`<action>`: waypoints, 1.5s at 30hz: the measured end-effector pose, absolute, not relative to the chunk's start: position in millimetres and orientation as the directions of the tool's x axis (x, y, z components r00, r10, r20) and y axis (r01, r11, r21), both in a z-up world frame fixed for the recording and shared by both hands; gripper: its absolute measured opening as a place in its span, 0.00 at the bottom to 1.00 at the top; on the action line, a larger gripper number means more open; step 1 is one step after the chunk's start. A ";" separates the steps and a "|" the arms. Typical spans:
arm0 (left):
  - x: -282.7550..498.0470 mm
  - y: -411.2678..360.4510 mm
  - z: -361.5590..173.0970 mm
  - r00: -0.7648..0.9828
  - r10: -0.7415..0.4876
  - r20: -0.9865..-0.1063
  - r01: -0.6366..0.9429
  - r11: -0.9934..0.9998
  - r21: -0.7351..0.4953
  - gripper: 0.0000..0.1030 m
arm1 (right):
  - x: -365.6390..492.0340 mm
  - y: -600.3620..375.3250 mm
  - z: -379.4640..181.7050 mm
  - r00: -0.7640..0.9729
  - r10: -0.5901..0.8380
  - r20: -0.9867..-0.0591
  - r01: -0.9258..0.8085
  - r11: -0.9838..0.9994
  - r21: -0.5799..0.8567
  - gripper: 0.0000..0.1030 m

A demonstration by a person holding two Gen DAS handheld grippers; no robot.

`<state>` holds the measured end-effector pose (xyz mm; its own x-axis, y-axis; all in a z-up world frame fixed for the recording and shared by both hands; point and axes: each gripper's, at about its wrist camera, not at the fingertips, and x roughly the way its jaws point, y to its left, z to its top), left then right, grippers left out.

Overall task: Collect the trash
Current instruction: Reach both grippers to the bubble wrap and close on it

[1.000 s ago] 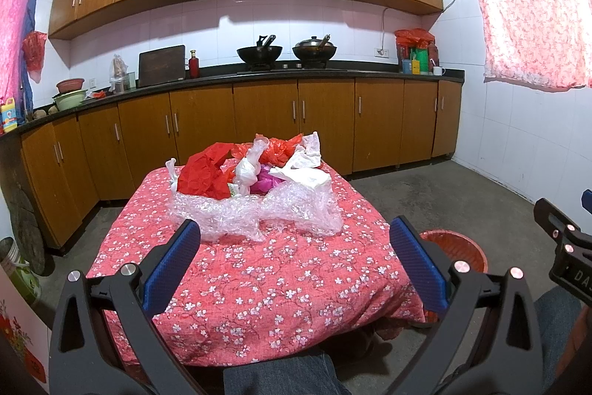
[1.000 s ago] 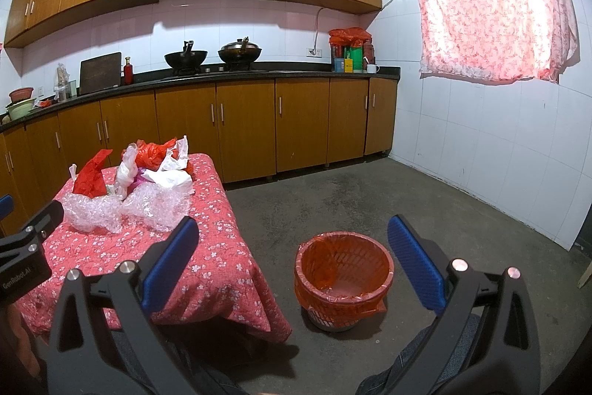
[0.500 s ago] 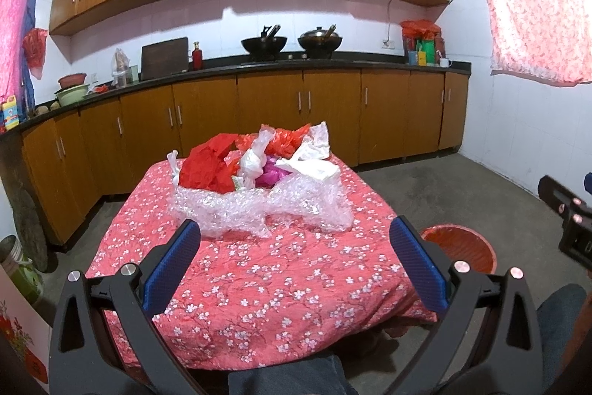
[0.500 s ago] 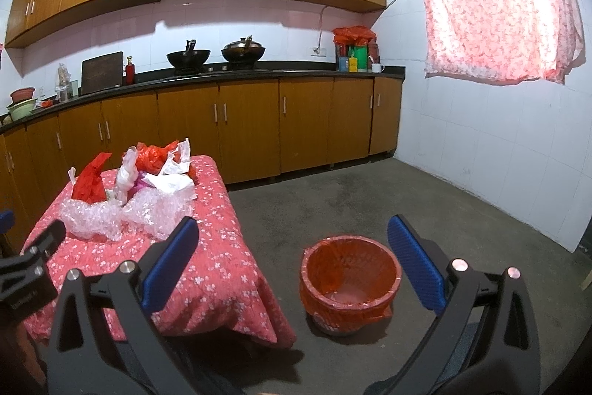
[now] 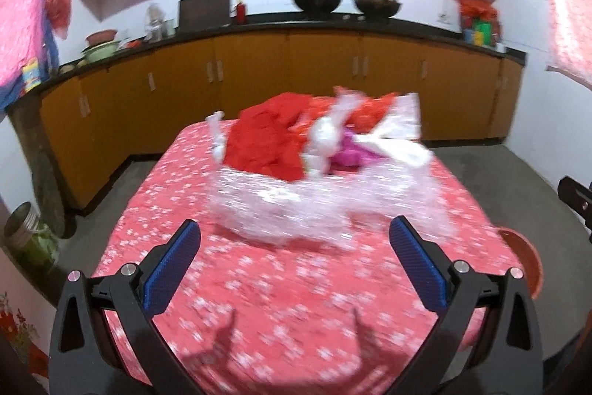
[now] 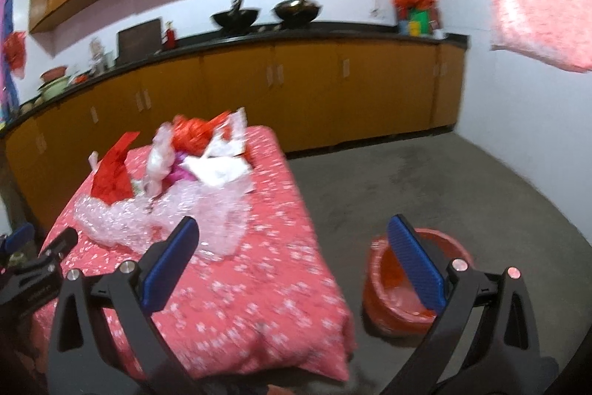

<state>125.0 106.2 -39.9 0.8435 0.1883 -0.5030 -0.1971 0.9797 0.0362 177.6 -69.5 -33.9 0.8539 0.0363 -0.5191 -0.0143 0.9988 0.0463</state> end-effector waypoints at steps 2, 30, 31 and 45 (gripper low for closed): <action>133.3 118.2 -40.4 0.835 0.219 -0.505 -0.224 0.973 0.052 0.97 | 195.7 -58.9 -40.2 0.837 0.079 -0.541 -0.057 0.997 0.059 0.96; 198.1 186.4 -73.0 0.771 0.139 -0.621 -0.219 0.974 -0.053 0.85 | 312.8 18.8 -116.5 0.652 0.178 -0.737 -0.211 0.976 0.050 0.16; 199.5 186.7 -73.8 0.771 0.134 -0.623 -0.218 0.974 -0.059 0.83 | 311.2 18.5 -115.3 0.661 0.178 -0.729 -0.210 0.977 0.048 0.13; 206.5 206.7 -74.2 0.754 0.101 -0.649 -0.223 0.969 -0.109 0.07 | 298.0 12.7 -102.5 0.705 0.196 -0.682 -0.208 0.976 0.065 0.09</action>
